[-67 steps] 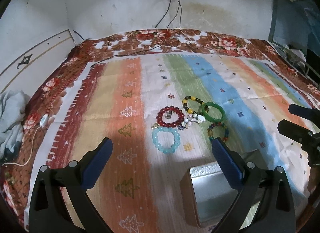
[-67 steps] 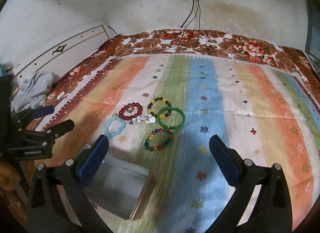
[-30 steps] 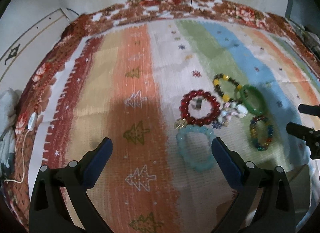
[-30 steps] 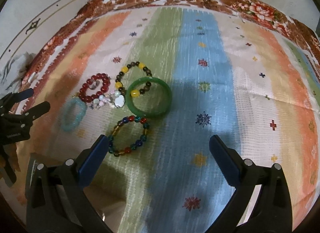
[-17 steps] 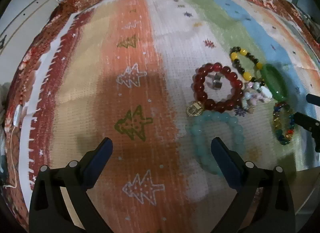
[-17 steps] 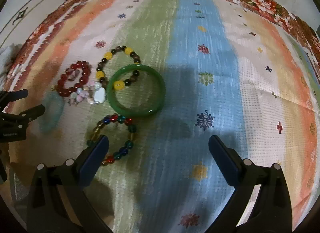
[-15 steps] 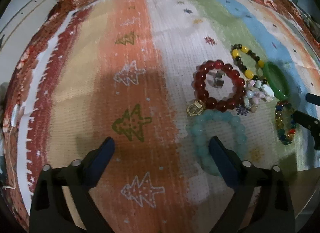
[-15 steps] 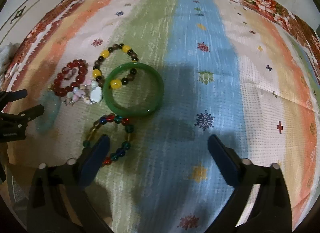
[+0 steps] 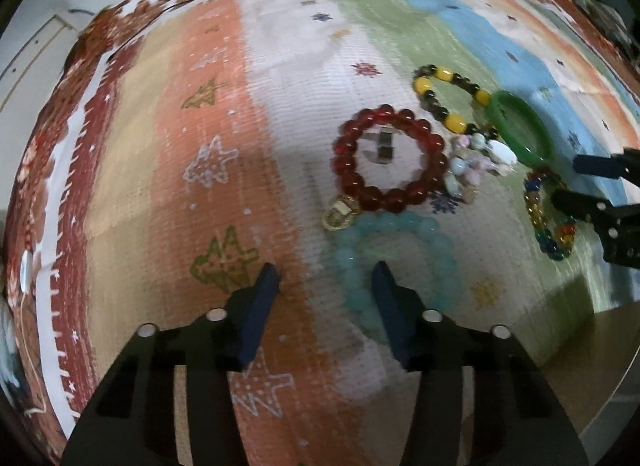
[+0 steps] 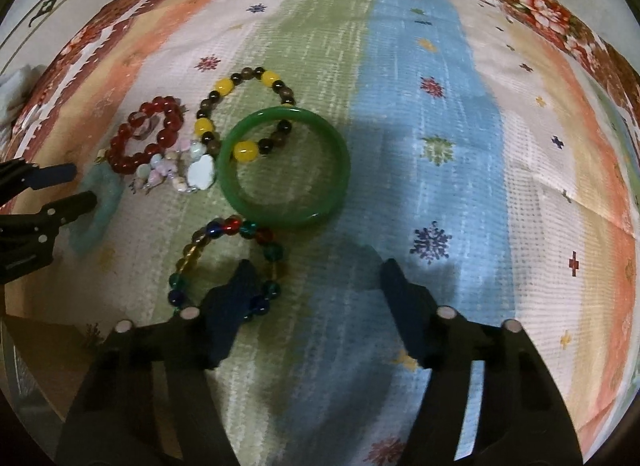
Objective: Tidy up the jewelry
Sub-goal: 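Grasp the light blue bead bracelet with the left tool while the right tool grasps the multicolour bead bracelet, then lift both held bracelets and carry them over the silver tin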
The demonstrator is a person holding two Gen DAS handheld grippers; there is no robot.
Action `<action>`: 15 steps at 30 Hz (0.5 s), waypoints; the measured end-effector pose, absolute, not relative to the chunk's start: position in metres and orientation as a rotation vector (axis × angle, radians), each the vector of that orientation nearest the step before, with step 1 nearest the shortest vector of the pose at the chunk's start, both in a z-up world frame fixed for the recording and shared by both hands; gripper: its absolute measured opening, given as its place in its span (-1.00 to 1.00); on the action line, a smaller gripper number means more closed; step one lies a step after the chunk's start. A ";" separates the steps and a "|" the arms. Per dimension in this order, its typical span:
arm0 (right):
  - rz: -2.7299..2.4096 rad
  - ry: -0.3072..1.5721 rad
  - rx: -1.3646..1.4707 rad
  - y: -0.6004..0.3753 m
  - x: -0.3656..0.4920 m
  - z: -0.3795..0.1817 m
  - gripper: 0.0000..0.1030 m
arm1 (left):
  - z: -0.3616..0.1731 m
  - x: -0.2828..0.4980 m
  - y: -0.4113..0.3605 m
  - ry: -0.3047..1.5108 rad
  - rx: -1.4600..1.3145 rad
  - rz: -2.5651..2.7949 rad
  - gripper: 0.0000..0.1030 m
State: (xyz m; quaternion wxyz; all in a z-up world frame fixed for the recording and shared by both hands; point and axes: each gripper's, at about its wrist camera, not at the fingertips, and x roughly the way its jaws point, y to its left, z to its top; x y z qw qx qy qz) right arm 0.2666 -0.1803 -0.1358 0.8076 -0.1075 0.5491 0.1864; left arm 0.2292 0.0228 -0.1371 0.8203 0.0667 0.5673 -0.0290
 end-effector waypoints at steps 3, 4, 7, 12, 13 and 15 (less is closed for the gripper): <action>0.422 1.175 -0.223 -0.180 0.265 -0.136 -0.07 | -0.137 0.228 0.022 1.200 0.162 -0.060 -0.39; 0.427 1.177 -0.215 -0.180 0.265 -0.135 -0.31 | -0.138 0.228 0.022 1.199 0.166 -0.054 -0.82; 0.437 1.189 -0.202 -0.180 0.265 -0.135 -0.78 | -0.138 0.228 0.022 1.205 0.158 -0.058 -0.79; 0.452 1.183 -0.187 -0.180 0.263 -0.130 -0.79 | -0.132 0.228 0.023 1.215 0.126 -0.058 -0.79; 0.452 1.179 -0.182 -0.181 0.263 -0.127 -0.79 | -0.129 0.227 0.024 1.213 0.118 -0.058 -0.79; 0.452 1.162 -0.174 -0.182 0.262 -0.119 -0.79 | -0.123 0.225 0.022 1.202 0.103 -0.067 -0.79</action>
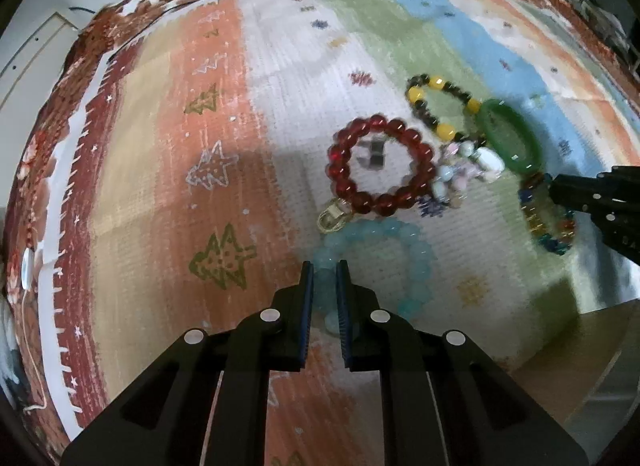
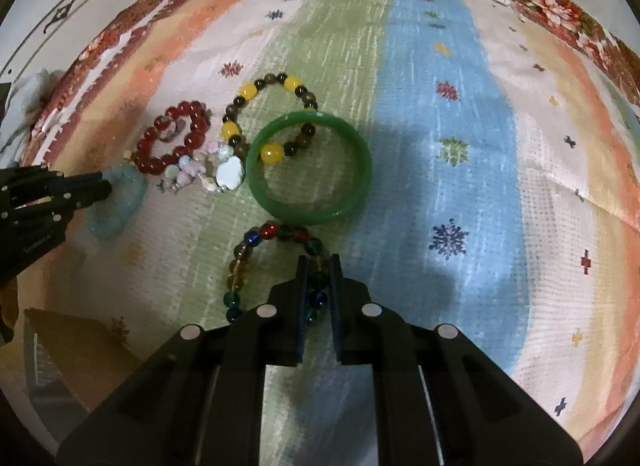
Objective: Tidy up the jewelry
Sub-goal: 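Lift both held bracelets and carry them over the silver tin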
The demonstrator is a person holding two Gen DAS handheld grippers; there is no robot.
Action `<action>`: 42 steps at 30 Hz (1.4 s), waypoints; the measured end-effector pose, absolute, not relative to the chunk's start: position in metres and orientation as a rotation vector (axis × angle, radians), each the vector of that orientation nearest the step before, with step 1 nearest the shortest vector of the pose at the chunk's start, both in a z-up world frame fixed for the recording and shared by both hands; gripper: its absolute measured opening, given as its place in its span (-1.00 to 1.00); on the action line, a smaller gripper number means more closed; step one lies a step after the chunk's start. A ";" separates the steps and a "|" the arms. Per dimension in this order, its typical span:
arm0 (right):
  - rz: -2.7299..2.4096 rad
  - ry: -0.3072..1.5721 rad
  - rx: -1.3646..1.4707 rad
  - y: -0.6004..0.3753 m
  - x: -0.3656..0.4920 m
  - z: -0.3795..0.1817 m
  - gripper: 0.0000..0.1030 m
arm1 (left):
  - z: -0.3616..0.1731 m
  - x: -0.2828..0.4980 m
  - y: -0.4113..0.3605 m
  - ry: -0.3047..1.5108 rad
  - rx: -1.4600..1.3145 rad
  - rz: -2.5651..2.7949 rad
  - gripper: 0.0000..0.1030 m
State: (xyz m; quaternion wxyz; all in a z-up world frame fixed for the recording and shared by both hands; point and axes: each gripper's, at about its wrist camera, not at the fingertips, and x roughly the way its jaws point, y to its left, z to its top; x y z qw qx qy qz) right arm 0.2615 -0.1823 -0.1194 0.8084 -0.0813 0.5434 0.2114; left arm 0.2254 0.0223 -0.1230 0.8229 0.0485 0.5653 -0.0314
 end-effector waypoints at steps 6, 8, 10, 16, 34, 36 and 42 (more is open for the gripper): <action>0.476 1.092 -0.146 -0.181 0.251 -0.085 -0.79 | -0.099 0.219 0.015 1.140 0.089 -0.086 -0.79; 0.487 1.075 -0.143 -0.180 0.246 -0.076 -0.79 | -0.093 0.217 0.013 1.126 0.091 -0.086 -0.79; 0.496 1.051 -0.144 -0.179 0.240 -0.066 -0.79 | -0.086 0.213 0.011 1.109 0.086 -0.085 -0.79; 0.506 1.008 -0.157 -0.178 0.226 -0.049 -0.79 | -0.066 0.203 0.008 1.056 0.053 -0.083 -0.79; 0.529 0.904 -0.108 -0.186 0.185 -0.004 -0.79 | -0.017 0.169 0.008 0.930 0.006 -0.062 -0.79; 0.526 0.884 -0.109 -0.186 0.178 0.002 -0.79 | -0.011 0.163 0.007 0.913 0.004 -0.065 -0.79; 0.549 0.853 -0.102 -0.187 0.158 0.014 -0.79 | 0.001 0.140 0.004 0.879 -0.014 -0.088 -0.79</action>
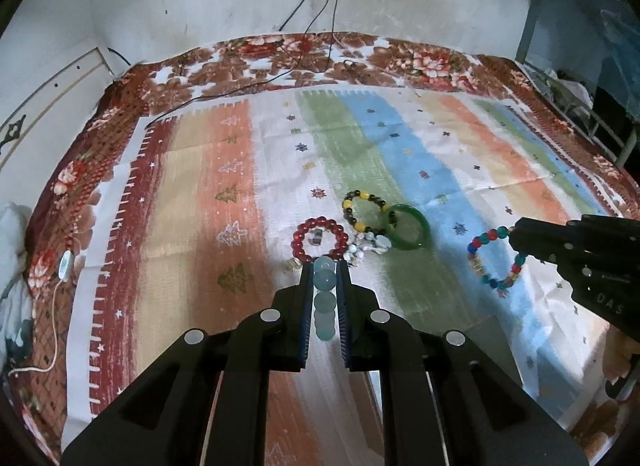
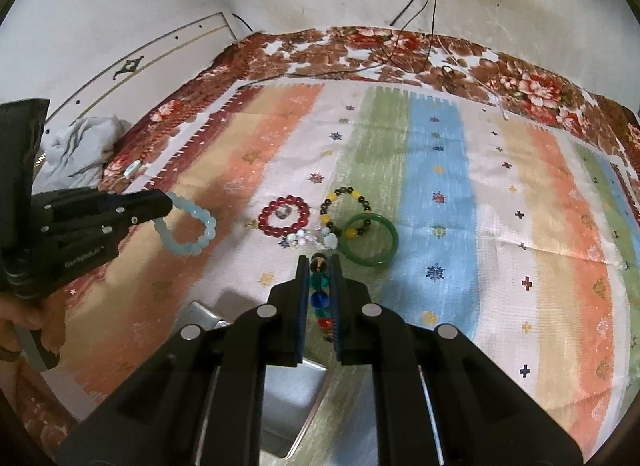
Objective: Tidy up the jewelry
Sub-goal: 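Lift both held bracelets and carry them over the silver tin, then open both tools to drop the bracelets into the tin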
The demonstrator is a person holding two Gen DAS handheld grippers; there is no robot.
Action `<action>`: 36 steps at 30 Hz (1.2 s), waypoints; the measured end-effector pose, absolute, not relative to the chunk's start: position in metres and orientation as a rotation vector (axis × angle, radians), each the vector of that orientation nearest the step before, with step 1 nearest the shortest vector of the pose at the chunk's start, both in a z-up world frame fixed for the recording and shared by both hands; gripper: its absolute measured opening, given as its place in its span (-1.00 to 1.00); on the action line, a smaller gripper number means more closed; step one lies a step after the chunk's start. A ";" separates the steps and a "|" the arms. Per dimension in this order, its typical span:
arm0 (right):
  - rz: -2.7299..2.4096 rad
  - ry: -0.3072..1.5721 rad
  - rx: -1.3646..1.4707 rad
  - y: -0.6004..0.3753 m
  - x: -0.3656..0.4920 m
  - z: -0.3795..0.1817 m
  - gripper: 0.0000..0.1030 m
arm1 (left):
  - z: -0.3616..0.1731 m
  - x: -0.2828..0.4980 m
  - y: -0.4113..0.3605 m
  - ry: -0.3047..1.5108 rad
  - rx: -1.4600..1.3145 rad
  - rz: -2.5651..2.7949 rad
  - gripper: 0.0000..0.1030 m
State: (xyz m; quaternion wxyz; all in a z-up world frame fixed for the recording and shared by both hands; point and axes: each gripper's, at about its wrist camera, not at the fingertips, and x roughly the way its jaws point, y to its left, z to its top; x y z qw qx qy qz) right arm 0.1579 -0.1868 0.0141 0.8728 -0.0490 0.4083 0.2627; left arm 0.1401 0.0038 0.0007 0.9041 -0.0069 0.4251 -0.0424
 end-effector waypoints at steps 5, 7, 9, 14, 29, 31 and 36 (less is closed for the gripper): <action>0.556 0.835 -0.090 -0.192 0.140 0.019 -0.79 | 0.004 0.125 0.000 0.863 -0.011 -0.093 -0.79; 0.561 0.835 -0.084 -0.193 0.132 0.019 -0.79 | 0.005 0.118 -0.002 0.856 -0.007 -0.097 -0.79; 0.571 0.833 -0.082 -0.193 0.125 0.020 -0.79 | 0.008 0.110 -0.007 0.842 0.000 -0.108 -0.79; 0.609 0.836 -0.087 -0.192 0.102 0.019 -0.79 | 0.012 0.093 -0.019 0.825 0.006 -0.146 -0.79; 0.677 0.851 -0.067 -0.185 0.076 0.012 -0.79 | -0.007 0.064 -0.041 0.873 0.000 -0.234 -0.79; 0.664 0.858 -0.068 -0.187 0.079 0.009 -0.77 | -0.010 0.066 -0.040 0.879 -0.013 -0.230 -0.64; 0.606 0.845 -0.064 -0.195 0.086 0.008 -0.19 | -0.009 0.070 -0.031 0.869 0.000 -0.166 -0.19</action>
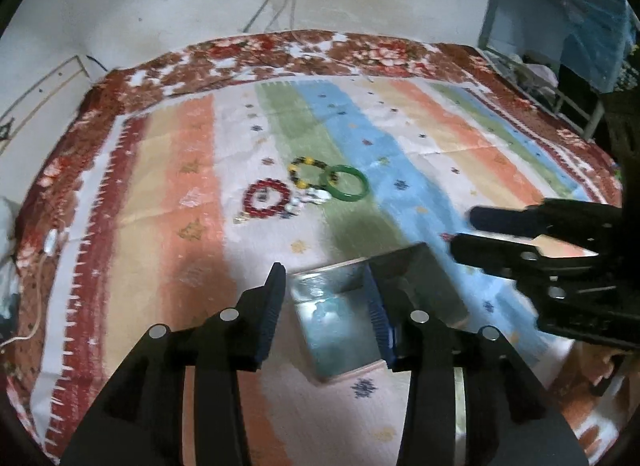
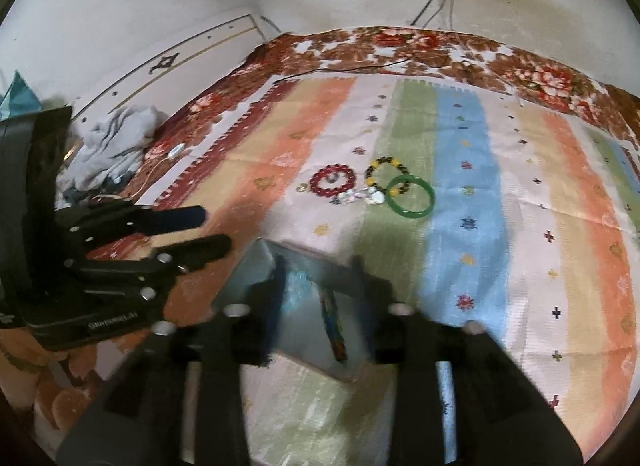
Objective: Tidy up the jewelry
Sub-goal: 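Open both tools to drop the bracelets into the tin, then move the left tool to the red bead bracelet while the right tool approaches the green jade bangle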
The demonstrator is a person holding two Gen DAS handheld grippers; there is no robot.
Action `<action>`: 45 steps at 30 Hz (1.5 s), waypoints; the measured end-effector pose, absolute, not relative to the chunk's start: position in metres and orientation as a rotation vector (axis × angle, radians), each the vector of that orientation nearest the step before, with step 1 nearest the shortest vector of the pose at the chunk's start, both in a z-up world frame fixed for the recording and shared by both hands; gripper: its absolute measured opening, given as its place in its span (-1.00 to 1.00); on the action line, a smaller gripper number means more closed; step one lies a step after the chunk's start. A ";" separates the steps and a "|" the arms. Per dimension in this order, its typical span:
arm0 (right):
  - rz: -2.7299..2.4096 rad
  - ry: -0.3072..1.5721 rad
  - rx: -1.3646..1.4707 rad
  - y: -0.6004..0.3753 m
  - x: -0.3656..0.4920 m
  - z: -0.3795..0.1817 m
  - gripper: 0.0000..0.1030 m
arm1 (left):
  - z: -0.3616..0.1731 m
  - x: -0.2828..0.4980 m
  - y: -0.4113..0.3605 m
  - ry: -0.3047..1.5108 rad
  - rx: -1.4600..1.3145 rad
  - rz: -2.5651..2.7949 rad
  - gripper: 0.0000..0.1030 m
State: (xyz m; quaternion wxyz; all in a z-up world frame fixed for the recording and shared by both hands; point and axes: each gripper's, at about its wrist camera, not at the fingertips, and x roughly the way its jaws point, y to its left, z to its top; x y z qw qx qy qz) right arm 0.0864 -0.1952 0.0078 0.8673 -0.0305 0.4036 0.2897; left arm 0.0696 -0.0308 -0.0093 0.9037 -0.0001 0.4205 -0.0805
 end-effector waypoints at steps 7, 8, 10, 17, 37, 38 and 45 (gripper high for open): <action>0.574 0.854 -0.059 -0.201 0.095 0.003 -0.19 | -0.011 0.079 -0.013 0.883 -0.013 -0.093 -0.01; 0.568 0.857 -0.061 -0.202 0.097 0.002 -0.18 | -0.011 0.080 -0.012 0.888 -0.014 -0.088 0.00; 0.559 0.861 -0.061 -0.202 0.101 -0.001 -0.16 | -0.013 0.083 -0.010 0.892 -0.003 -0.071 0.05; 0.537 0.880 -0.039 -0.208 0.118 -0.008 0.12 | -0.018 0.099 -0.004 0.902 0.028 -0.021 0.26; 0.470 0.877 -0.047 -0.213 0.163 -0.020 0.50 | -0.033 0.148 0.011 0.906 0.091 0.038 0.61; 0.465 0.876 -0.043 -0.214 0.165 -0.020 0.51 | -0.032 0.150 0.010 0.896 0.094 0.039 0.62; 0.457 0.862 -0.033 -0.218 0.174 -0.021 0.67 | -0.029 0.161 0.006 0.867 0.072 0.005 0.72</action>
